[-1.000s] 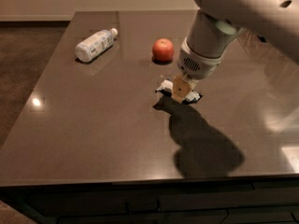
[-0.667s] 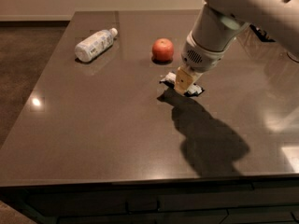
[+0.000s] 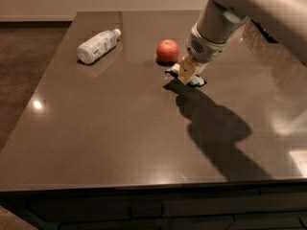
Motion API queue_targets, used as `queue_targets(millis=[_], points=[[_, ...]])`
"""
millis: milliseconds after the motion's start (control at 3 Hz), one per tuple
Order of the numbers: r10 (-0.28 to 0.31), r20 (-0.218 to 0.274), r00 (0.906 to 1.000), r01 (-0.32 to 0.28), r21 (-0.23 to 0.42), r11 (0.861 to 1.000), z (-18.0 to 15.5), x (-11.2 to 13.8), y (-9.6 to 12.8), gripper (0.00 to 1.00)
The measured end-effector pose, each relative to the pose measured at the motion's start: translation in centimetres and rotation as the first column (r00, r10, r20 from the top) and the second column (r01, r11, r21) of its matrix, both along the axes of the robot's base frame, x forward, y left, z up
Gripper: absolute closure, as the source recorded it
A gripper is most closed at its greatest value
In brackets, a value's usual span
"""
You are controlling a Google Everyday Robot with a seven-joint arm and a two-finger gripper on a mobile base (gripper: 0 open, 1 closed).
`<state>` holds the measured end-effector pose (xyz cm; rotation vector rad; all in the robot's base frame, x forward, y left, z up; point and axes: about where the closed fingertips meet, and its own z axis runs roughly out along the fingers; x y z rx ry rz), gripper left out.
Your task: Move rxbar blueberry near apple
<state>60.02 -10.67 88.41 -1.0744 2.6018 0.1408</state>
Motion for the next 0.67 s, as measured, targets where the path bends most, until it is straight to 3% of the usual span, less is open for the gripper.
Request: queue_targets(millis=[667], points=[[-0.034, -0.015, 0.9993, 0.034, 0.002, 0.999, -1.4, 4.0, 0.1, 1.0]])
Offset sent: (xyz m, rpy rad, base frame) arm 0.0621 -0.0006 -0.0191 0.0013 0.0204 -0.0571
